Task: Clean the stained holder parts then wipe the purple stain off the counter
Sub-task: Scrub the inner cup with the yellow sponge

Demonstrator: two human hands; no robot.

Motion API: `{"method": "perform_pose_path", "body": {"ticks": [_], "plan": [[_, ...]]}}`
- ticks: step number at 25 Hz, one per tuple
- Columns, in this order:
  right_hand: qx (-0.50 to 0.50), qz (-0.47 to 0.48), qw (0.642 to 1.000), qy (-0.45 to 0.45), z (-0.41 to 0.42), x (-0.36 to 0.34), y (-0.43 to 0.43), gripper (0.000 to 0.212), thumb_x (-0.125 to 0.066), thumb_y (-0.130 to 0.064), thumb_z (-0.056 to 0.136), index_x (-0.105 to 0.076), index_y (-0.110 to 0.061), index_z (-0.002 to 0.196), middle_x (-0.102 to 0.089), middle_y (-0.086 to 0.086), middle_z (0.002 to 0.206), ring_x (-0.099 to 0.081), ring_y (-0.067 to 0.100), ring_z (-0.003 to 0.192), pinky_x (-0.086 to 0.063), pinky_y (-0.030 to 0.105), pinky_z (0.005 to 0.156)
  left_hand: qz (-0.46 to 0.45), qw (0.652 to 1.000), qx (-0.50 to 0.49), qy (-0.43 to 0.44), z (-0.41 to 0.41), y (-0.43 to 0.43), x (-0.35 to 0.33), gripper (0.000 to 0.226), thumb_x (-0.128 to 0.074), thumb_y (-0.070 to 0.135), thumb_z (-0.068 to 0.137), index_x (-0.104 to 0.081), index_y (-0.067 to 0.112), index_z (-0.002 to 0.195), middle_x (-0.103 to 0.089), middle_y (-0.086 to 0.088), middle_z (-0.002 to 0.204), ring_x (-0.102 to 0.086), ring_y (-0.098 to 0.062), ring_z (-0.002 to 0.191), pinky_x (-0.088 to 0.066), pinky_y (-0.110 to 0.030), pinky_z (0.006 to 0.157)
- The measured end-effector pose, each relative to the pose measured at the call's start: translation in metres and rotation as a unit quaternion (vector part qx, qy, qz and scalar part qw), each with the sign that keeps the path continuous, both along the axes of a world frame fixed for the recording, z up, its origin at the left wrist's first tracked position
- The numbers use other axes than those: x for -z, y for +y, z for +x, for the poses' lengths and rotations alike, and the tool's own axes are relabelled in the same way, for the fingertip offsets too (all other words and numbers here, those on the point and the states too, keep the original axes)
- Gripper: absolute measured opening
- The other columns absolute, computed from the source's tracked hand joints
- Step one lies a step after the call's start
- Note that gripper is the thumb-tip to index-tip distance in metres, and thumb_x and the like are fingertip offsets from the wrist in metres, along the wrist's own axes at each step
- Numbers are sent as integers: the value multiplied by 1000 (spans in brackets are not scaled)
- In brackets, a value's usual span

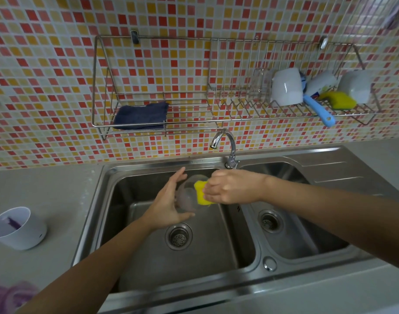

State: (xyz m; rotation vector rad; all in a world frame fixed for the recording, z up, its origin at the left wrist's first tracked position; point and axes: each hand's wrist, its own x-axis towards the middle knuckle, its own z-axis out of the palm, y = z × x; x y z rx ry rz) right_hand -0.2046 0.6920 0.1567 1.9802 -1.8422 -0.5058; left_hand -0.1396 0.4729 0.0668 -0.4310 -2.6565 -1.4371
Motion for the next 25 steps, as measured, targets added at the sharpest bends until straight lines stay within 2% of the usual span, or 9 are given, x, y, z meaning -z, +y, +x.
{"method": "perform_pose_path", "body": {"ticks": [3,5,6,8,13,17,19,22,25], "plan": [[24,-19,1000,7,4,6,-6,24,-46,-7,87,-68,-15,92,-71,-2,88,-63,19,82,-50,31,75,-41,998,-18,38,-5,8,2,92,-79,32,58,-34,17,137,-45,4,132,-47,-10,122,-41,-20,100],[141,-25,978,-149,17,19,-6,23,-57,-10,81,-67,-16,101,-72,3,90,-63,23,80,-49,32,72,-59,996,-37,49,-7,11,5,89,-80,28,57,-38,6,133,-43,-2,130,-44,-12,120,-29,-4,98],[204,-31,943,-261,22,22,-6,27,-64,-14,79,-66,-18,106,-72,6,90,-62,24,80,-47,33,73,-69,995,-41,53,-8,10,8,88,-83,23,58,-38,4,132,-42,-4,130,-43,-13,119,-25,1,95],[277,-21,895,-349,26,25,-6,36,-72,-23,76,-65,-20,111,-71,10,89,-60,25,81,-44,32,74,-73,994,-51,62,-8,9,13,87,-85,17,58,-39,1,130,-43,-8,130,-44,-15,119,-23,4,94],[223,0,965,-136,22,23,-11,24,-73,-14,65,-66,-20,87,-69,-1,75,-62,23,71,-47,30,67,-8,996,-72,48,-11,24,9,84,-81,16,58,-39,4,129,-45,-1,125,-46,-5,113,-31,3,88],[127,42,991,2,12,21,2,11,-69,-21,69,-68,-28,77,-66,-13,69,-59,9,73,-45,23,68,4,1000,-20,6,-14,21,3,95,-85,24,59,-29,21,136,-39,1,132,-50,-9,114,-51,-23,92],[79,47,996,16,7,18,7,9,-69,-18,74,-66,-27,72,-64,-12,68,-57,11,74,-45,24,66,-19,999,26,-16,-12,15,-1,105,-86,24,60,-19,33,140,-33,5,141,-50,-11,117,-51,-22,91],[43,16,999,27,8,16,4,13,-66,-15,77,-64,-25,70,-63,-10,67,-55,12,74,-45,25,66,-57,997,37,30,-10,16,-2,98,-83,32,61,-28,24,141,-39,4,140,-44,-11,125,-44,-29,102],[133,-72,983,-104,20,20,-4,22,-74,-9,68,-69,-21,85,-69,-7,76,-58,17,72,-46,28,66,-25,999,-26,37,-6,20,0,88,-79,31,60,-37,14,135,-42,7,132,-45,-10,122,-43,-20,98]]}}
